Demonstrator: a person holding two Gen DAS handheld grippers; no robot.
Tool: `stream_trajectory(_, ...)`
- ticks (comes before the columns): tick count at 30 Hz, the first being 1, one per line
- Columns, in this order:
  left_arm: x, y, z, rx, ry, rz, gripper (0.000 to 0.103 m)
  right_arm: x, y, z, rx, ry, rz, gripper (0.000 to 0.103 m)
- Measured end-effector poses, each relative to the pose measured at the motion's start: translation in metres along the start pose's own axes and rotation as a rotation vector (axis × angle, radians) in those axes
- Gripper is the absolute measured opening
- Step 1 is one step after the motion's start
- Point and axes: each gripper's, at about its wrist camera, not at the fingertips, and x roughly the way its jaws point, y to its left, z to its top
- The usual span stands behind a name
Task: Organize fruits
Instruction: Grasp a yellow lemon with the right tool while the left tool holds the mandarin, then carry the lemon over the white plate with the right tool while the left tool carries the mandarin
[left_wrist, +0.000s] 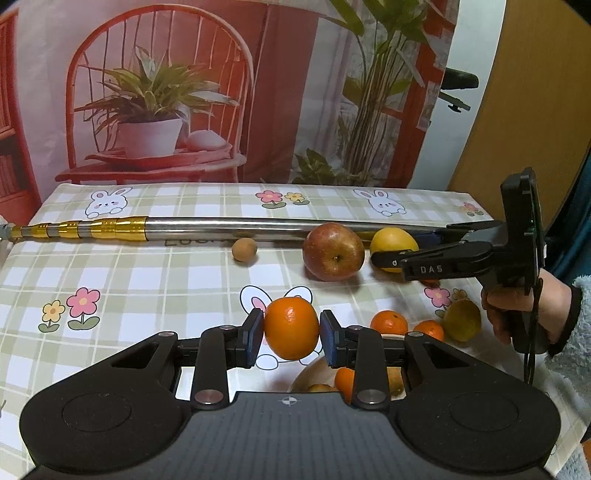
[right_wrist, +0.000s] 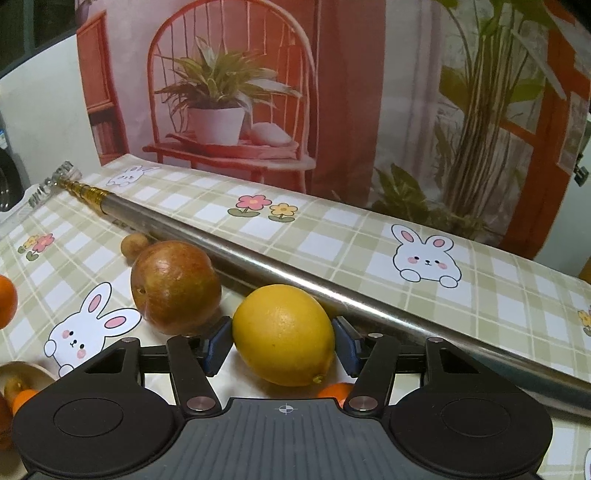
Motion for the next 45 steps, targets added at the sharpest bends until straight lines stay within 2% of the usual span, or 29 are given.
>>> stream_trajectory(4,-0.008,-0.001,-0.003,0.003,-0.010,-0.007,0.035,-0.009,0.005,-0.004,-0.003,-0.002,0.000,0.054)
stream_trajectory(12,-0.032,-0.009,-0.010,0.005,-0.045,-0.032,0.035,-0.067,0.010,-0.010,0.081,-0.108,0.048,0.054)
stream_trajectory(20,-0.056,-0.012,-0.027,-0.044,-0.056,-0.058,0.035,-0.125,0.019,-0.037,0.184,-0.190,0.085,0.054)
stream_trajectory(24,-0.066,-0.017,-0.035,-0.029,-0.063,-0.051,0.035,-0.148,0.026,-0.054,0.222,-0.218,0.106,0.054)
stream_trajectory(31,-0.077,-0.024,-0.050,-0.034,-0.057,-0.065,0.035,-0.175,0.044,-0.081,0.202,-0.211,0.149,0.054)
stream_trajectory(40,-0.084,-0.031,-0.070,-0.023,-0.043,-0.083,0.035,-0.188,0.062,-0.096,0.145,-0.193,0.161,0.054)
stream_trajectory(45,-0.082,-0.032,-0.080,-0.021,-0.020,-0.085,0.035,-0.190,0.069,-0.102,0.118,-0.189,0.202,0.054)
